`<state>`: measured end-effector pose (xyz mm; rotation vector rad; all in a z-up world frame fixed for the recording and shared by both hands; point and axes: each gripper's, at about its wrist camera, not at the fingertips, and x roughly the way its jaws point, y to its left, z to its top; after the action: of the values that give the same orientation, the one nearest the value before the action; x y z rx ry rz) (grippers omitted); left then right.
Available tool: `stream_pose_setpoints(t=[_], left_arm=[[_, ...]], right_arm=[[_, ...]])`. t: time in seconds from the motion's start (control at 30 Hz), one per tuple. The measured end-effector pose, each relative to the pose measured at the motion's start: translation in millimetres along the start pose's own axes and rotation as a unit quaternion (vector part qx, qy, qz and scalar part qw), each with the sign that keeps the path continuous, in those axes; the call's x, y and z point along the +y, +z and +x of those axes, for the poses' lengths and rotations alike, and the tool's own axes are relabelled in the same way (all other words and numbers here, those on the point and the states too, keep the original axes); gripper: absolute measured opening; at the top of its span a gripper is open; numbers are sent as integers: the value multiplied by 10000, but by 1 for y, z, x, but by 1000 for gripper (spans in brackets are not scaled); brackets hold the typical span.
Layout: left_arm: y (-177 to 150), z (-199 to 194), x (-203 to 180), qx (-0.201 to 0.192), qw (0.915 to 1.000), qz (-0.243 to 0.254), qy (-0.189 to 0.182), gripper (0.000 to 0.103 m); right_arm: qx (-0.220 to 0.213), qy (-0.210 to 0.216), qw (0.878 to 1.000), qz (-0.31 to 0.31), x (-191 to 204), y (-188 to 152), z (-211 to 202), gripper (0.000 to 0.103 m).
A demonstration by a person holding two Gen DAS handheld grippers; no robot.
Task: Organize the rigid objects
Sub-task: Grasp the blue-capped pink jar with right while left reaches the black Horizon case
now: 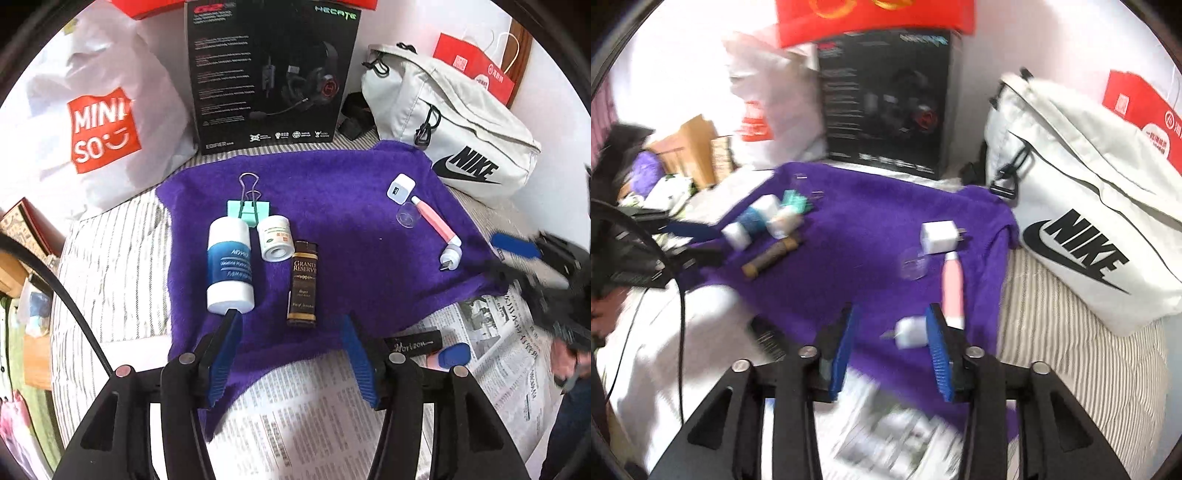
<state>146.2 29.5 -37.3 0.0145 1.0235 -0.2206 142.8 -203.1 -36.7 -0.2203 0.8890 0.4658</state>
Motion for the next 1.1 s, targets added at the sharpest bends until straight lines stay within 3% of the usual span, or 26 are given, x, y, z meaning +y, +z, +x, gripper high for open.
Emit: stream_pose_setpoints(t=[0.13,0.3,0.5,0.67,0.87,1.1], left_arm=[[-9,-14,1,-126,9999,-49,-44,53],[-21,-25,0,-204,9997,-97,-32,55],[-35,-28,-1,-159,9998,-81,3,55],[-42,-31,5,-161,9997,-160,10,55],[-47,-30,11,-145,9996,-254,-32,55],[-53,-28,-2,-178,9995,-7,-267,55]], right_arm=[[-166,430,9977,-493,32,-17,-20,52],[-79,540,9921,-1132,67,-45,-17,52],[201,597,9935,-949,64,-55,16,44],[303,549,9945,-835,64,-55,35,23],[268,696,9951,-646,67,-57,24,23],[319,545,9960,-634,71,-59,32,22]])
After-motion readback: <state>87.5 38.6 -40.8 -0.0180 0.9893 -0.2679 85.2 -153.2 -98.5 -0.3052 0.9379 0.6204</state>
